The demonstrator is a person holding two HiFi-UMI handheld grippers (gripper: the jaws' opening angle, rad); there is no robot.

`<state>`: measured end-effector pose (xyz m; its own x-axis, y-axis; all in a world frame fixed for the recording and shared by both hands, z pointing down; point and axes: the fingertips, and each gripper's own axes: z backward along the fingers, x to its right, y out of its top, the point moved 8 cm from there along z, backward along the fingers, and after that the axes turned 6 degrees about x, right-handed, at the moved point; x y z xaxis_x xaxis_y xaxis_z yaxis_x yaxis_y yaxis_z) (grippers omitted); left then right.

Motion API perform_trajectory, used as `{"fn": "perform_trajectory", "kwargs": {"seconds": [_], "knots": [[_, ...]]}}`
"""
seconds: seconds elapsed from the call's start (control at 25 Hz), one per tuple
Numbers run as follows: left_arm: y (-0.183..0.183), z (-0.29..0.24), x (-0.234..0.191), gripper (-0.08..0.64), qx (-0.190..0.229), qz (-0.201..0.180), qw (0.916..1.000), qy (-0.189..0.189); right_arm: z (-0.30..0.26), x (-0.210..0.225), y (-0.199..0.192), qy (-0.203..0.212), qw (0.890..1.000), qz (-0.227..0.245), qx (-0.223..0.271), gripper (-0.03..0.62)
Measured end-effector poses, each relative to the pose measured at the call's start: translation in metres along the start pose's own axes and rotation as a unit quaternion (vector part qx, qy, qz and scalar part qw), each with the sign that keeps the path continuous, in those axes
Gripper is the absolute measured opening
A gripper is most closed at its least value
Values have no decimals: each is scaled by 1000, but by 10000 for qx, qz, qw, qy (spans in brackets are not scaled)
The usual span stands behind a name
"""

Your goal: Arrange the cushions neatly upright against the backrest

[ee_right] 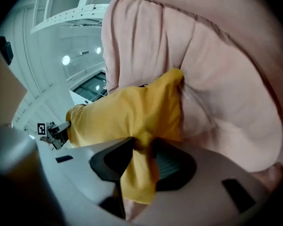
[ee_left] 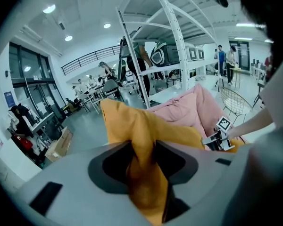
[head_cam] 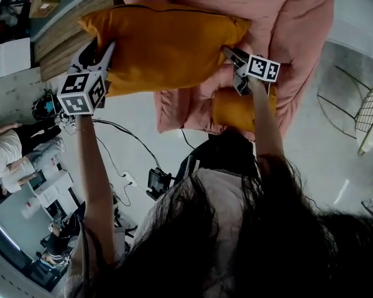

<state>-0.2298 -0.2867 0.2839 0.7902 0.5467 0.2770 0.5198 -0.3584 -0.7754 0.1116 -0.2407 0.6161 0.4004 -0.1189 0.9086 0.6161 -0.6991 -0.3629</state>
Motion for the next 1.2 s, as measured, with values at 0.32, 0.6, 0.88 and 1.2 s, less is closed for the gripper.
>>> {"fn": "perform_trajectory", "kwargs": {"seconds": [0.32, 0.6, 0.88, 1.2], "knots": [[-9, 42, 10, 130, 652, 903, 9928, -436, 47, -30, -1, -304, 9961, 823, 59, 94], [-32, 51, 35, 107, 473, 921, 9928, -605, 110, -51, 16, -741, 9859, 1398, 551, 75], [-47, 28, 86, 94, 275, 1134, 9847, -1293, 196, -70, 50, -1174, 9687, 1559, 1535, 67], [-35, -39, 153, 77, -137, 792, 9790, -1876, 243, -69, 54, -1612, 9525, 1585, 2042, 53]]}}
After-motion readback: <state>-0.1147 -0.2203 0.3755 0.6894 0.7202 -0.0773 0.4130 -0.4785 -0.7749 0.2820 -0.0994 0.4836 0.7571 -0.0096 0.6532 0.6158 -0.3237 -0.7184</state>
